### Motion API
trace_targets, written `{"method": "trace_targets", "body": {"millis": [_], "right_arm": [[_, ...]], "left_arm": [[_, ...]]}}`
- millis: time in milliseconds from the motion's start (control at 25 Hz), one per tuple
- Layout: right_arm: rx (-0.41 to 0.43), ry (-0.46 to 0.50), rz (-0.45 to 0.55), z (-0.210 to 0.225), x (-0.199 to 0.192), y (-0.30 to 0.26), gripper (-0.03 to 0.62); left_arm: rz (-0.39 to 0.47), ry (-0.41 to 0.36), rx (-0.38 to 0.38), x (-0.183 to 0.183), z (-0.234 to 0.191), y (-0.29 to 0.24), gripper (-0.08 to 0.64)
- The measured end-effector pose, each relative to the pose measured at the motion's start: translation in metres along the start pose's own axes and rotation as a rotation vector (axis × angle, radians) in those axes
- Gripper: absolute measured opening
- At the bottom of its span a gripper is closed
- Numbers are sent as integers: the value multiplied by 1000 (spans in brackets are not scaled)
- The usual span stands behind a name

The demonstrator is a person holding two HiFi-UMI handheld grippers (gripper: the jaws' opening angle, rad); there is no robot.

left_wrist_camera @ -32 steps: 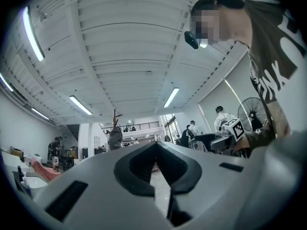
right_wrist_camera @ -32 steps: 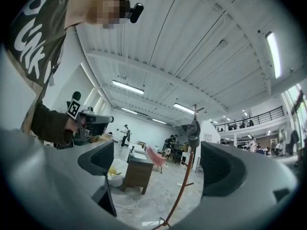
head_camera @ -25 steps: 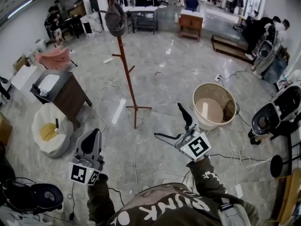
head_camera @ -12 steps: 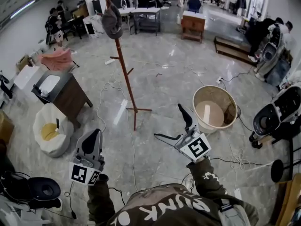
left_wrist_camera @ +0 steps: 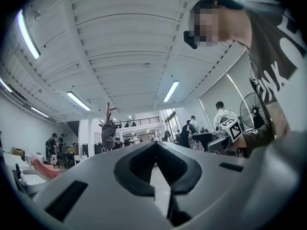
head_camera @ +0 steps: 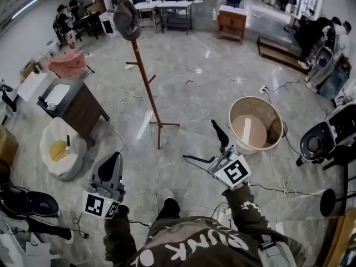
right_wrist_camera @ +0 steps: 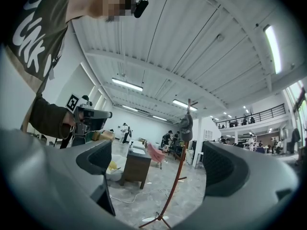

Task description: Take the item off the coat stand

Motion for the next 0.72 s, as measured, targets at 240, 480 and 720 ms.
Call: {"method": "trace_targets", "body": {"millis": [240, 480, 720], "right_arm": [[-18, 7, 1, 31, -11, -26, 580], [-40, 15, -21, 66, -28, -76, 580], [-58, 19, -40, 102, -37, -149, 580]], "left_arm": [[-1, 9, -15, -19, -22, -35, 3], [28, 31, -34, -42, -71, -80, 3], [36, 52, -50, -64, -142, -122, 3]]}}
Point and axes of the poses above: the fingertips, and each gripper's own axes: y backward along the fingers, z to its right, x out of its top, the point moved 1 cm from there along y, backward along the fingers
